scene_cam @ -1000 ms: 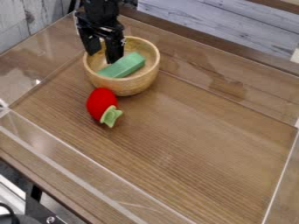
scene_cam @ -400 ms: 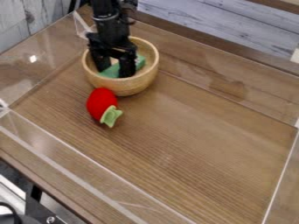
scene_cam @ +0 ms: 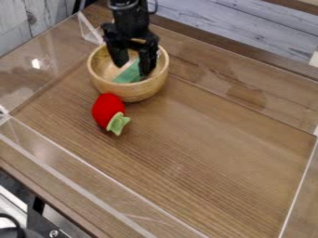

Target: Remove the green block from the brown bowl and put it on the table

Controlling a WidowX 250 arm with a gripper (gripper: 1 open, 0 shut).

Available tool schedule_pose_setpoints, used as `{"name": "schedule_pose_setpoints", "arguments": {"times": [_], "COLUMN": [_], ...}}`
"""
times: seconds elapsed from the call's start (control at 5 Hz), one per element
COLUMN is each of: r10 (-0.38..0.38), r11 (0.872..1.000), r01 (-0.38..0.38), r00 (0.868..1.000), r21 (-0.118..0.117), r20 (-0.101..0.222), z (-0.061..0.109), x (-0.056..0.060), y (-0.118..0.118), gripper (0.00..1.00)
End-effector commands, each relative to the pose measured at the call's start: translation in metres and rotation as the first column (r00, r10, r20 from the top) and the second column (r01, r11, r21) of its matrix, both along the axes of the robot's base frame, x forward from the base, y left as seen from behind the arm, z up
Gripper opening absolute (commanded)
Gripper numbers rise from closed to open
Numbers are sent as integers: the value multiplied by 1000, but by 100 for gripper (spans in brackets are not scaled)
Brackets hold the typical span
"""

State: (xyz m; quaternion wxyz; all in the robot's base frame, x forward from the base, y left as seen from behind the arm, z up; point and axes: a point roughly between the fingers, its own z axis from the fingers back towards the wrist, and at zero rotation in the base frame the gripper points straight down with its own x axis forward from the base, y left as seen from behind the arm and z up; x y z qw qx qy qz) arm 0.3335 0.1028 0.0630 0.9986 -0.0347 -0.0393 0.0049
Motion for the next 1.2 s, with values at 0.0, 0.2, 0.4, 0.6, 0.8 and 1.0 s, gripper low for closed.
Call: {"name": "schedule_pose_setpoints", "arguments": {"times": [0.0, 0.2, 0.4, 0.6, 0.8, 1.0], "r10": [63, 115, 126, 127, 156, 192], "r11": [998, 993, 992, 992, 988, 981], "r01": [-64, -115, -126, -127, -156, -193], "r00": [997, 993, 992, 992, 987, 979], "r21": [14, 14, 15, 16, 17, 2], "r20": [40, 31, 24, 22, 26, 66], "z": [12, 8, 0, 5, 5, 25], "x": [15, 20, 17, 22, 14, 7], "y": [10, 15, 19, 26, 33, 38], "gripper": [100, 100, 100, 0, 0, 0]}}
